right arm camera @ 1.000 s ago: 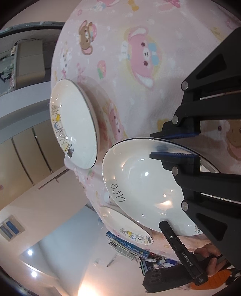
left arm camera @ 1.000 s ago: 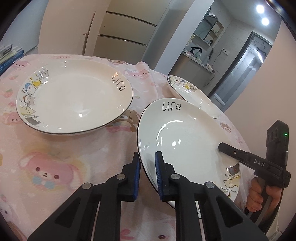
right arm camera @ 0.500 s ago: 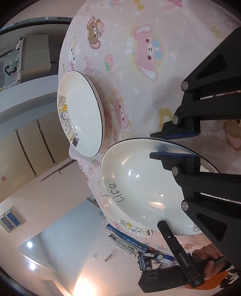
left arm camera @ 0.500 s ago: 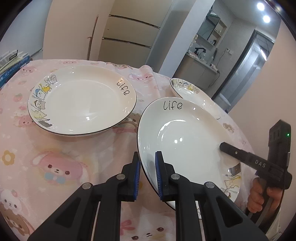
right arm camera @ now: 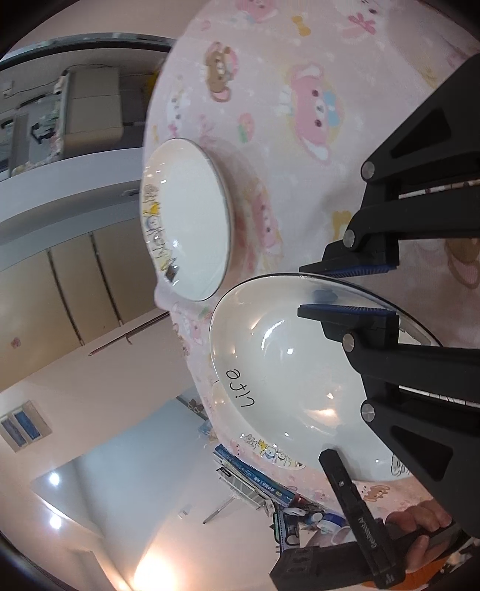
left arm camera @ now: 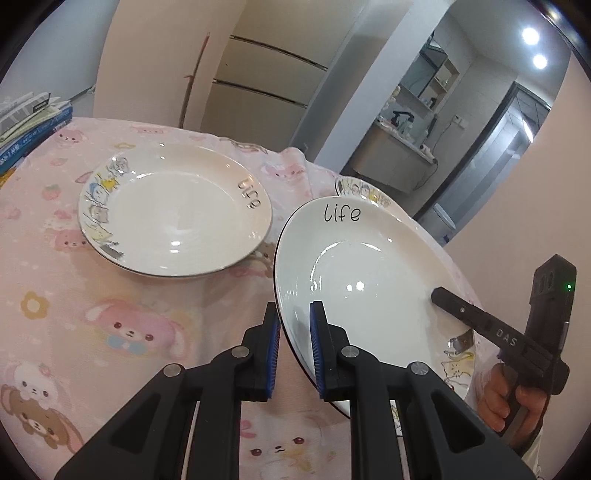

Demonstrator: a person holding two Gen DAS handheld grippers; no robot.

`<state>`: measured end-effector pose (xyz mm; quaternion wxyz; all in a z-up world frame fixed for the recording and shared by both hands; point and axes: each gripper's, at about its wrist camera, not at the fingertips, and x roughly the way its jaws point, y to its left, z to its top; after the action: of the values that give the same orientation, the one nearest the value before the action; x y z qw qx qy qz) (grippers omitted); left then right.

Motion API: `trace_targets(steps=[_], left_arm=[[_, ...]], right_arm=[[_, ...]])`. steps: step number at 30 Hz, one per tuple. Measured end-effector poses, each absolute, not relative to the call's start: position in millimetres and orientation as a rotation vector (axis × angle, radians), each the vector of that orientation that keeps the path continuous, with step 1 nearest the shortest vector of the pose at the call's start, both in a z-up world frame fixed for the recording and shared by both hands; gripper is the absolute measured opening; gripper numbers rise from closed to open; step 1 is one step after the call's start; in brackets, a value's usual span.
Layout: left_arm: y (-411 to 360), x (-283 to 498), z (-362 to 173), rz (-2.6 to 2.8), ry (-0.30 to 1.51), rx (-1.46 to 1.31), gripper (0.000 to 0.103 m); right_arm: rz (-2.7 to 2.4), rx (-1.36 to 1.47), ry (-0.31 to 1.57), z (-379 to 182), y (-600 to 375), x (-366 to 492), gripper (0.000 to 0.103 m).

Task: Organize plates and bowls
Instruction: 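Lift and carry the 'life' plate with both tools onto the other 'life' plate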

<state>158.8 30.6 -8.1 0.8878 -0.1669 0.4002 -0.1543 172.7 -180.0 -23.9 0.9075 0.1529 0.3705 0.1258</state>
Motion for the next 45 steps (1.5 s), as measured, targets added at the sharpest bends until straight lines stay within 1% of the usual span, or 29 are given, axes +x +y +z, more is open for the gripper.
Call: trace_targets(steps=[11,18,21,24,29,35,45], left_arm=[[79.5,154.9,35.3,-0.274,0.761,-0.427,0.017],[122.5,169.1,49.2,-0.173,0.699,-0.432,0.017],[149.7,183.1,42.7,-0.131,0.706,-0.463,0.017],[173.0,195.6,30.3,-0.090,0.718,-0.496,0.017],[192.9,214.4,3.7,-0.049,0.745,-0.486,0.017],[191.5,228.7,-21.6,-0.052,0.798,-0.465,0.017],[187.6,234.1,-34.6,-0.059,0.824,-0.445,0.017]], right_arm=[[0.317,0.252,0.687,35.0,-137.3,184.5,0.014],[0.375,0.223,0.656,47.8,-86.2,216.4,0.014],[0.419,0.248,0.679,42.7,-64.6,237.0,0.014],[0.473,0.296,0.740,30.0,-46.5,258.7,0.015],[0.471,0.266,0.788,2.0,-18.3,278.8,0.015],[0.464,0.299,0.859,-30.3,-16.4,294.2,0.015],[0.439,0.244,0.869,-42.3,-14.4,301.6,0.015]])
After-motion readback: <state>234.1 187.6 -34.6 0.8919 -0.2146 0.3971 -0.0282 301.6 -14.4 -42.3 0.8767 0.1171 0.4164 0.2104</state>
